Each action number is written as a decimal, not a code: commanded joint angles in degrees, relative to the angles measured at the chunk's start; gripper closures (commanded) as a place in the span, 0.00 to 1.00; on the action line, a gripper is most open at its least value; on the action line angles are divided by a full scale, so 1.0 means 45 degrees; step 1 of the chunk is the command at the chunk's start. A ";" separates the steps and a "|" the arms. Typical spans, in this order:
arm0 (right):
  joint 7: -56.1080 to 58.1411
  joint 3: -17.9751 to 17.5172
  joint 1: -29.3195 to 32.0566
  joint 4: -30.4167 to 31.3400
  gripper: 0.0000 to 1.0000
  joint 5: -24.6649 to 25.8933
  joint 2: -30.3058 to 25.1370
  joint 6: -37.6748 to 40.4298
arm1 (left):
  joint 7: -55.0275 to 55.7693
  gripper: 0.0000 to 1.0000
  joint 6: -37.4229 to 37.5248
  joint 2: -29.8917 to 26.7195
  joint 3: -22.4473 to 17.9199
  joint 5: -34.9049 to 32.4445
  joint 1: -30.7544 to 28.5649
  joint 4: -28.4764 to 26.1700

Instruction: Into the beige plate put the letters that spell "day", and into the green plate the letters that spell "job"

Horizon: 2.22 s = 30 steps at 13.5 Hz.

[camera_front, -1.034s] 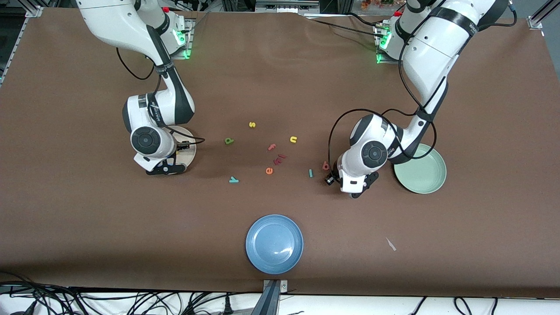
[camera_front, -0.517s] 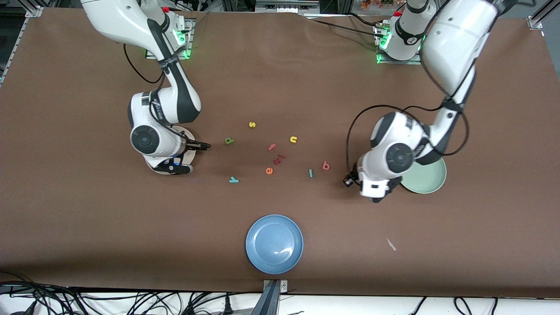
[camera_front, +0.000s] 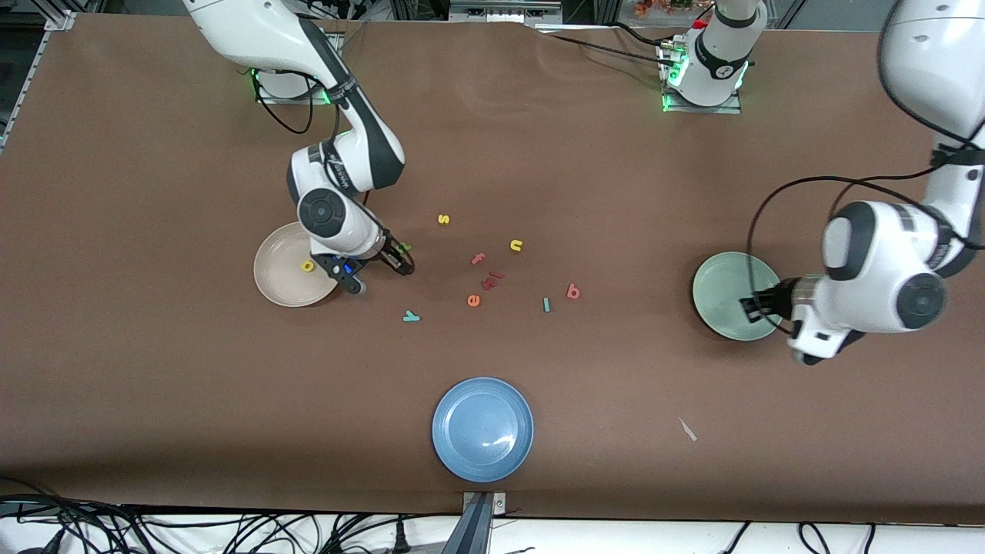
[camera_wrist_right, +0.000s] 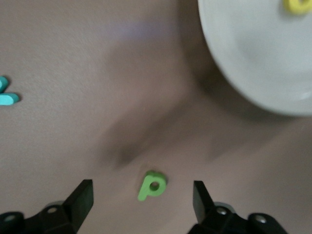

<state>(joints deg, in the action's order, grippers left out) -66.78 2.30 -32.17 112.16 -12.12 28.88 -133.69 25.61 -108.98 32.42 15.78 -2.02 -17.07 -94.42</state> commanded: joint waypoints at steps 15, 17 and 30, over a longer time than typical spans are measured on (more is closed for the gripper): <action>-0.1299 0.0422 -0.0487 0.1698 0.89 0.0094 -0.0850 -0.1881 | 0.5196 0.01 -0.1789 -0.0040 0.3525 -0.0234 0.1462 -0.0483; 0.0864 0.1203 -0.0487 0.1482 0.89 0.0096 -0.1260 -0.0435 | 0.6434 0.03 -0.3529 0.0722 0.3466 -0.0565 0.2442 -0.0522; 0.8667 0.3981 0.0276 0.1016 0.00 0.0955 -0.1106 0.1853 | 0.6614 0.40 -0.5588 0.2835 0.3349 -0.3907 0.4281 -0.0620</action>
<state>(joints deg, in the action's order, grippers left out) -28.61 21.00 -30.71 119.01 -8.39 24.70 -128.48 54.85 -133.82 44.98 31.47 -17.85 1.13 -97.59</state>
